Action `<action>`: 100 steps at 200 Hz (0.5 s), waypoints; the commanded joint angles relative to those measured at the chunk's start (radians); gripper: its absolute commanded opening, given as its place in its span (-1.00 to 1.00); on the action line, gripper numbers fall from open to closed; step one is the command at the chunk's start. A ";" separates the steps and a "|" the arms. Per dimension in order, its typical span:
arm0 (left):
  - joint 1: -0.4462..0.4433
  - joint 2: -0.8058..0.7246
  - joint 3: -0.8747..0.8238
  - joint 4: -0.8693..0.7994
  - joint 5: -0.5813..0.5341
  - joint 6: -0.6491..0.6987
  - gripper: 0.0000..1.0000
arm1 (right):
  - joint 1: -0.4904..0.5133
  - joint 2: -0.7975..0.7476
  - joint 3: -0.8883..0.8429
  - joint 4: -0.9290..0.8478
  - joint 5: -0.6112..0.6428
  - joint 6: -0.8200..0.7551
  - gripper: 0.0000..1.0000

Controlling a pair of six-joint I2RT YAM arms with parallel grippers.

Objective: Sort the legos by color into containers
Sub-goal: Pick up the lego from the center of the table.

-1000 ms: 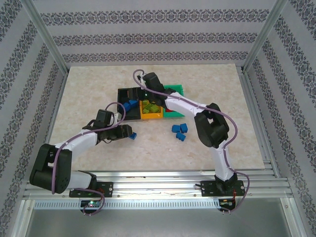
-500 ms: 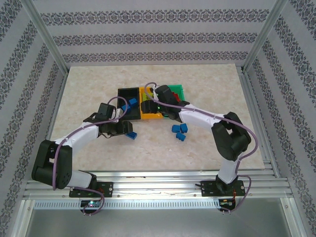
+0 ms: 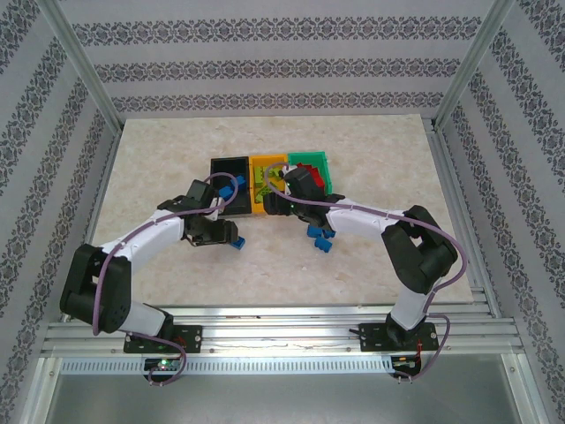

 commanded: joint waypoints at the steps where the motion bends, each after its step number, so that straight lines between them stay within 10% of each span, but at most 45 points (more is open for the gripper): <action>1: -0.009 0.033 0.036 -0.059 -0.054 -0.170 0.24 | 0.018 -0.024 -0.001 0.046 0.021 0.000 0.34; 100: -0.083 0.068 0.022 0.077 -0.042 -0.596 0.21 | 0.029 -0.068 -0.096 0.110 0.038 -0.018 0.35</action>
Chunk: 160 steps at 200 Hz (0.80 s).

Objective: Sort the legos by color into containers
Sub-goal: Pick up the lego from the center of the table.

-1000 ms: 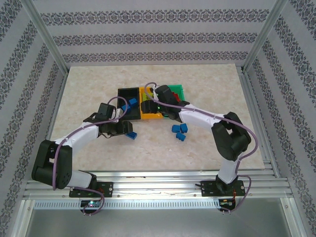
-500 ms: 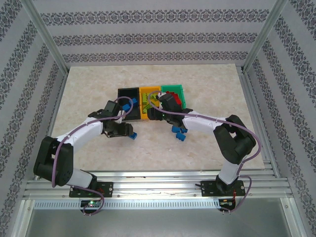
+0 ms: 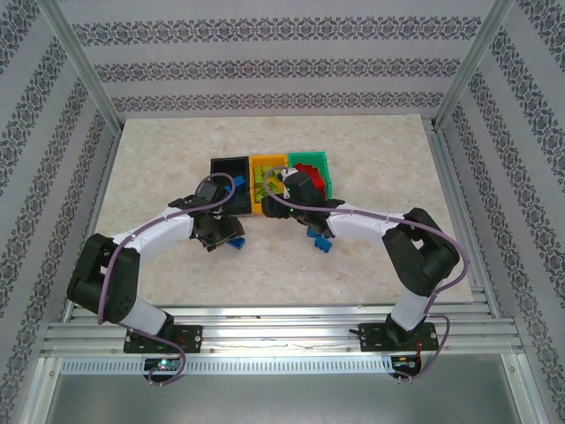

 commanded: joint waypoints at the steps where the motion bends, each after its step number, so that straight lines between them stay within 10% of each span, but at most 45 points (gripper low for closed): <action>1: -0.029 0.021 0.008 0.029 -0.027 -0.175 0.21 | 0.014 -0.044 -0.035 0.044 0.028 -0.018 0.35; 35: -0.077 0.064 0.072 -0.157 -0.187 -0.370 0.18 | 0.016 -0.072 -0.075 0.058 0.043 -0.028 0.35; 160: -0.095 0.215 0.169 -0.148 -0.198 -0.447 0.12 | 0.017 -0.154 -0.170 0.052 0.083 -0.067 0.37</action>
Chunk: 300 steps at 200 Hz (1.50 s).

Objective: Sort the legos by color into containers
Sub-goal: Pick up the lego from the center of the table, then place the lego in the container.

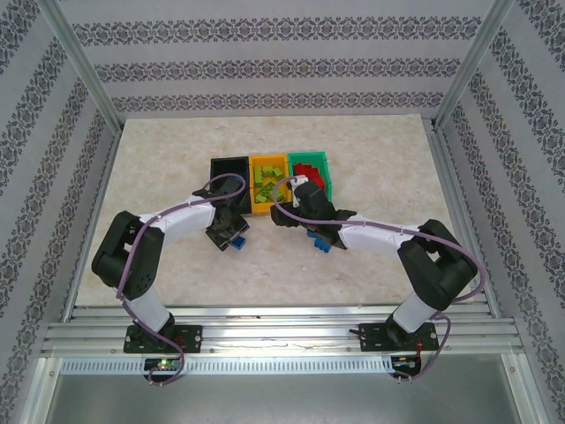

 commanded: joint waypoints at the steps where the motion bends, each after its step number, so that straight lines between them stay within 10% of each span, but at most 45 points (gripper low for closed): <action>1: -0.009 0.015 0.009 -0.047 -0.033 -0.035 0.11 | 0.010 -0.028 -0.022 0.011 0.031 -0.020 0.37; 77: -0.010 -0.093 -0.062 0.016 -0.092 0.032 -0.52 | 0.010 -0.045 -0.038 0.009 0.052 -0.023 0.37; 184: 0.033 -0.283 -0.003 0.266 -0.059 0.505 -0.46 | 0.011 -0.105 -0.103 -0.001 0.070 0.016 0.37; 300: 0.173 0.137 0.490 0.025 -0.102 0.872 -0.35 | 0.002 -0.299 -0.227 -0.080 0.156 0.036 0.38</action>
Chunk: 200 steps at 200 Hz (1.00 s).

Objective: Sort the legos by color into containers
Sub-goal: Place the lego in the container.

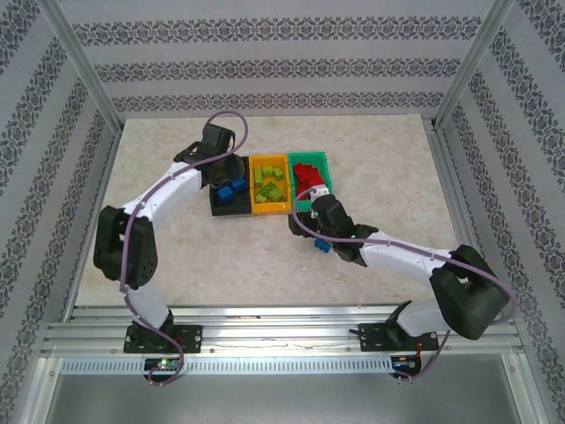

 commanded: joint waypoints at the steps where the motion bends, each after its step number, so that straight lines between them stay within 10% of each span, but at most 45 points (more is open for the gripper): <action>1: 0.015 0.052 0.073 -0.100 -0.054 0.114 -0.35 | 0.002 -0.055 -0.037 -0.033 0.049 0.026 0.38; 86: 0.018 0.079 0.073 -0.082 -0.037 0.169 0.29 | -0.049 -0.206 -0.148 -0.152 0.078 0.046 0.40; 200: 0.020 -0.196 -0.324 0.255 0.254 0.129 0.43 | -0.095 -0.120 -0.163 -0.233 -0.002 0.150 0.47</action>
